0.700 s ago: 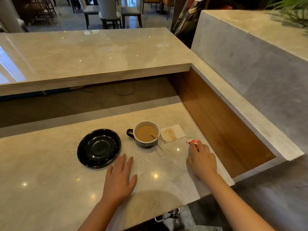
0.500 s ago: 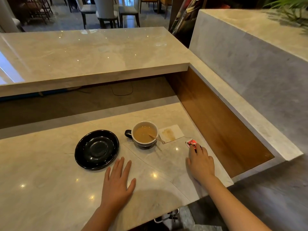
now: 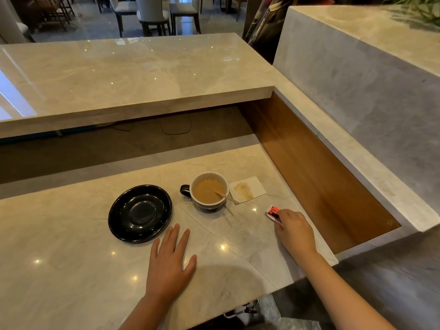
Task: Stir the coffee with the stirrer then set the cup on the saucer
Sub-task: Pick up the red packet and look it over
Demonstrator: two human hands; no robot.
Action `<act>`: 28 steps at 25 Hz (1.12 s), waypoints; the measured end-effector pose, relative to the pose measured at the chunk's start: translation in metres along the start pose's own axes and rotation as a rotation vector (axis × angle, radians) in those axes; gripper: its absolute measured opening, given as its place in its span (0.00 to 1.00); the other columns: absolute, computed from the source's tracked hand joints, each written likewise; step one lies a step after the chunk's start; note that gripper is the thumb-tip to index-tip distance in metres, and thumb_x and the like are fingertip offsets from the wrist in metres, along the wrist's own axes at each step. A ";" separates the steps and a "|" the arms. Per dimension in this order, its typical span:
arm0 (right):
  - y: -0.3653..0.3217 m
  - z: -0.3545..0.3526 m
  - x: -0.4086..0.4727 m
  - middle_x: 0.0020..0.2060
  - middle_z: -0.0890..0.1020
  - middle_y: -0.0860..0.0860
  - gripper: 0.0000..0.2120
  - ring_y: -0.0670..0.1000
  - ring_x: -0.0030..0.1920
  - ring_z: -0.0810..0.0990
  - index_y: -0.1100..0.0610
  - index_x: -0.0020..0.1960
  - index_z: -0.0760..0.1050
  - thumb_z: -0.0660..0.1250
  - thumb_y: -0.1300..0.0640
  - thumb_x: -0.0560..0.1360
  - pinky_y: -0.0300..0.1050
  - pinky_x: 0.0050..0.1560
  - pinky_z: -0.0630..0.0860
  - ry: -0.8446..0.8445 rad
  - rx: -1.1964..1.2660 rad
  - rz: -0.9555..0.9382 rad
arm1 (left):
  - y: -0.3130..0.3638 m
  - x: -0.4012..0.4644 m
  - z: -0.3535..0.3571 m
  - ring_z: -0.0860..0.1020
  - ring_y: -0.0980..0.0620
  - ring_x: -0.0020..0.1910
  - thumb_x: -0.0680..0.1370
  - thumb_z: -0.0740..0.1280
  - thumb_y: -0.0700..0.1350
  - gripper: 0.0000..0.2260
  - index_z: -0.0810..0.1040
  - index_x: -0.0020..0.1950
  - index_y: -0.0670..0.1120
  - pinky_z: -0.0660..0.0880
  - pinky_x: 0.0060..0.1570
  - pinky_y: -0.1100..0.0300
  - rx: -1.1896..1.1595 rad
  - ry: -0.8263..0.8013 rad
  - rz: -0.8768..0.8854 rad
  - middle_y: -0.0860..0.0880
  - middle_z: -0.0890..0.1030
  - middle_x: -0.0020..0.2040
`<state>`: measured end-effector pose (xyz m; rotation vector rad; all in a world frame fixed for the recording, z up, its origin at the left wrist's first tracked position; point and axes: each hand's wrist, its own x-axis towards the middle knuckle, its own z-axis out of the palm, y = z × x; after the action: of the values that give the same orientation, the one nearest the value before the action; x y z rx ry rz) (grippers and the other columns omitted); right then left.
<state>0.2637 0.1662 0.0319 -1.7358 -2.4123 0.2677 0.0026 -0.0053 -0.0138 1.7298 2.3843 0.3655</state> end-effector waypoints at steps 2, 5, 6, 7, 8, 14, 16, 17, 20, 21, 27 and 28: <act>0.001 0.001 0.003 0.50 0.83 0.57 0.09 0.56 0.48 0.78 0.59 0.54 0.76 0.64 0.58 0.75 0.51 0.45 0.76 -0.006 0.013 -0.017 | 0.000 0.000 0.000 0.47 0.52 0.73 0.74 0.48 0.64 0.31 0.56 0.75 0.53 0.46 0.69 0.48 0.006 -0.001 -0.002 0.49 0.53 0.75; 0.005 0.004 0.002 0.48 0.83 0.57 0.08 0.56 0.46 0.79 0.58 0.54 0.77 0.64 0.59 0.76 0.47 0.47 0.76 0.038 0.171 0.106 | -0.001 0.001 0.000 0.49 0.51 0.73 0.74 0.48 0.64 0.31 0.57 0.74 0.53 0.47 0.68 0.47 0.002 -0.001 0.001 0.49 0.54 0.75; 0.006 0.004 0.002 0.47 0.83 0.57 0.08 0.56 0.45 0.80 0.58 0.54 0.77 0.64 0.60 0.76 0.45 0.47 0.76 0.063 0.239 0.157 | -0.001 0.001 0.000 0.50 0.51 0.73 0.74 0.48 0.64 0.31 0.58 0.74 0.53 0.48 0.68 0.47 0.002 0.000 0.003 0.48 0.55 0.75; 0.006 0.003 0.001 0.46 0.84 0.57 0.08 0.56 0.44 0.80 0.58 0.53 0.77 0.64 0.61 0.76 0.44 0.47 0.76 0.103 0.315 0.194 | -0.001 0.001 0.000 0.50 0.50 0.72 0.74 0.48 0.64 0.31 0.58 0.74 0.53 0.49 0.68 0.46 0.003 0.000 0.004 0.48 0.55 0.75; 0.005 0.000 -0.001 0.43 0.84 0.56 0.07 0.56 0.42 0.81 0.59 0.53 0.78 0.64 0.62 0.76 0.43 0.46 0.76 0.138 0.400 0.226 | -0.001 0.001 0.001 0.51 0.50 0.72 0.74 0.48 0.64 0.31 0.58 0.74 0.53 0.49 0.68 0.46 0.006 -0.001 0.003 0.48 0.55 0.75; -0.028 -0.021 0.003 0.44 0.81 0.55 0.08 0.57 0.45 0.81 0.61 0.53 0.78 0.66 0.63 0.74 0.48 0.44 0.81 0.145 1.163 0.473 | 0.000 0.001 0.000 0.49 0.51 0.73 0.73 0.46 0.66 0.32 0.56 0.74 0.54 0.47 0.69 0.47 0.010 0.000 -0.001 0.49 0.53 0.75; -0.046 -0.032 0.007 0.45 0.82 0.55 0.08 0.55 0.43 0.81 0.59 0.52 0.78 0.66 0.64 0.74 0.45 0.41 0.82 0.090 1.367 0.490 | 0.000 0.001 0.000 0.48 0.52 0.72 0.73 0.47 0.65 0.31 0.56 0.74 0.54 0.47 0.68 0.47 0.013 0.002 0.000 0.49 0.54 0.75; -0.055 -0.039 0.009 0.45 0.82 0.55 0.07 0.54 0.43 0.81 0.58 0.51 0.79 0.65 0.64 0.74 0.44 0.41 0.82 0.063 1.434 0.470 | -0.001 0.001 0.001 0.48 0.52 0.72 0.73 0.47 0.65 0.31 0.56 0.74 0.54 0.47 0.68 0.47 0.013 0.003 0.000 0.49 0.54 0.75; -0.080 -0.054 0.014 0.42 0.84 0.54 0.08 0.52 0.42 0.82 0.55 0.50 0.78 0.65 0.64 0.74 0.40 0.39 0.82 -0.007 1.600 0.364 | -0.003 0.000 0.002 0.49 0.52 0.72 0.74 0.50 0.64 0.30 0.57 0.74 0.54 0.49 0.68 0.46 0.019 0.005 0.005 0.49 0.56 0.75; -0.086 -0.056 0.015 0.41 0.85 0.53 0.09 0.51 0.41 0.83 0.52 0.51 0.77 0.65 0.63 0.74 0.39 0.38 0.82 -0.025 1.617 0.357 | -0.003 0.000 0.003 0.50 0.52 0.72 0.74 0.51 0.64 0.30 0.58 0.74 0.53 0.50 0.68 0.46 0.025 0.004 0.009 0.48 0.57 0.75; -0.111 -0.059 0.021 0.48 0.83 0.59 0.14 0.53 0.40 0.84 0.47 0.52 0.73 0.67 0.64 0.73 0.40 0.36 0.82 -0.013 1.487 0.274 | -0.006 -0.001 0.003 0.51 0.51 0.72 0.75 0.56 0.61 0.29 0.61 0.73 0.52 0.44 0.68 0.51 0.022 0.009 0.050 0.47 0.60 0.74; -0.114 -0.059 0.023 0.51 0.82 0.59 0.14 0.54 0.42 0.84 0.48 0.53 0.73 0.67 0.63 0.73 0.41 0.37 0.82 -0.005 1.426 0.255 | -0.005 -0.001 0.002 0.52 0.51 0.72 0.75 0.56 0.61 0.29 0.61 0.73 0.51 0.44 0.67 0.52 0.013 0.015 0.057 0.47 0.60 0.74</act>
<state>0.1649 0.1558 0.1167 -1.1928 -1.1945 1.5080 -0.0015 -0.0073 -0.0177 1.8099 2.3570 0.3721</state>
